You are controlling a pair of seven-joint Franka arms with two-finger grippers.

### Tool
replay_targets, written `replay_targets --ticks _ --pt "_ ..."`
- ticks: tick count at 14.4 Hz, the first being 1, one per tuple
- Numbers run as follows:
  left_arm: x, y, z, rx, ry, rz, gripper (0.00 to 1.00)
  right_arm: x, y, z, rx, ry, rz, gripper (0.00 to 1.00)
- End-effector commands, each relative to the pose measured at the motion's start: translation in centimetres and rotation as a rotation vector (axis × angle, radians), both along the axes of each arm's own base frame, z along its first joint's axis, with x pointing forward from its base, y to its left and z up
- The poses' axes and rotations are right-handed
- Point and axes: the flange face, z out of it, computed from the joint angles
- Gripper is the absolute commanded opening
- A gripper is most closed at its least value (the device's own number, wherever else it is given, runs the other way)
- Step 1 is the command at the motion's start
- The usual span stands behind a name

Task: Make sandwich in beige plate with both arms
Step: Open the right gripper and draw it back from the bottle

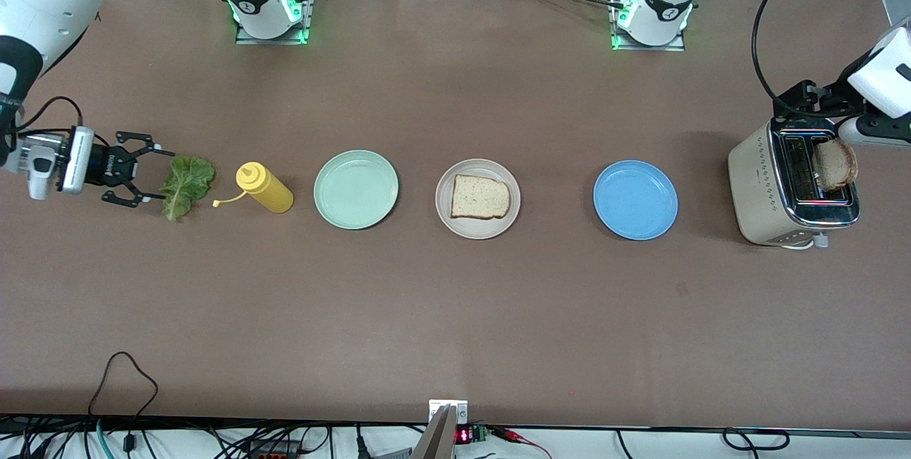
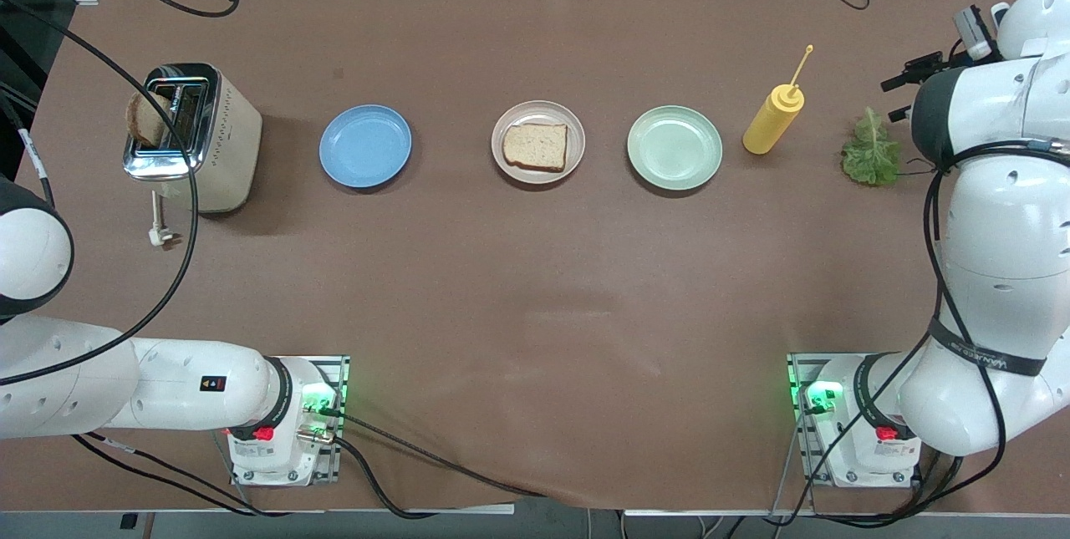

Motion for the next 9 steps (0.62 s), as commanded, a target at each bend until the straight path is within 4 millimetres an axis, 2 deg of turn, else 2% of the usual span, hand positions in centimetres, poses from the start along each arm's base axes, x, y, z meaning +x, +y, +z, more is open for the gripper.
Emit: replay_targets --ticks 1,4,6,9 --pt "-0.6 0.0 0.3 -0.009 -0.005 0.007 1.00 -0.2 -0.6 2.3 -0.109 0.132 -0.126 1.00" --pt "-0.6 0.0 0.3 -0.009 -0.005 0.007 1.00 0.1 -0.5 4.4 -0.233 0.232 -0.247 1.00" --pt "-0.6 0.0 0.3 -0.009 -0.005 0.007 1.00 0.5 0.5 6.7 -0.351 0.313 -0.346 1.00" --pt "-0.6 0.0 0.3 -0.009 -0.005 0.007 1.00 2.0 1.2 8.4 -0.444 0.308 -0.432 1.00"
